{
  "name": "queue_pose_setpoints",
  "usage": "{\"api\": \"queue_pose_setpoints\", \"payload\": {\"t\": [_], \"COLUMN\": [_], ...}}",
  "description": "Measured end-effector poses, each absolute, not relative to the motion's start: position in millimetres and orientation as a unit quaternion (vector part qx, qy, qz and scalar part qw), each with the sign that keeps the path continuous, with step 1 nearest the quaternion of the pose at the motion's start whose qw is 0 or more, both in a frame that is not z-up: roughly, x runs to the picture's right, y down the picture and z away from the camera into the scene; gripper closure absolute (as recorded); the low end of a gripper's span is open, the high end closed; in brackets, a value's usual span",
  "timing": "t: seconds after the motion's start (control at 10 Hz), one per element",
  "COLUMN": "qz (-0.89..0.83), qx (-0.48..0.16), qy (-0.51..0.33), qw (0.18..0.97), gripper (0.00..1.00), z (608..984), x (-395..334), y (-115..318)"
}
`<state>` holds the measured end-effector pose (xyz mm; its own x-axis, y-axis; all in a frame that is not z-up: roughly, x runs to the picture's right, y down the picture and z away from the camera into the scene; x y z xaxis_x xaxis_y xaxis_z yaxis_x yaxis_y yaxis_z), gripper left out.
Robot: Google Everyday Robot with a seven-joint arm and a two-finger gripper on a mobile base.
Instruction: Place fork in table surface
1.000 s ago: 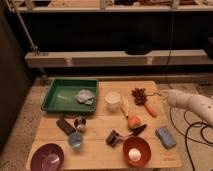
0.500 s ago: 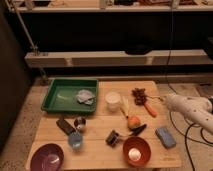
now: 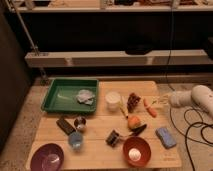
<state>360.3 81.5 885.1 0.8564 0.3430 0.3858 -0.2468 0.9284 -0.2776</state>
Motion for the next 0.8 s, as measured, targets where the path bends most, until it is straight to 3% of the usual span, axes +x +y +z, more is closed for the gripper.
{"api": "queue_pose_setpoints", "payload": {"t": [0.3, 0.8], "qz": [0.161, 0.169], "qx": [-0.115, -0.114], "qy": [-0.218, -0.218], "qw": [0.956, 0.955], "gripper": [0.21, 0.2], "z": [888.4, 887.8], "x": [361.1, 360.8], "y": [87.7, 90.1]}}
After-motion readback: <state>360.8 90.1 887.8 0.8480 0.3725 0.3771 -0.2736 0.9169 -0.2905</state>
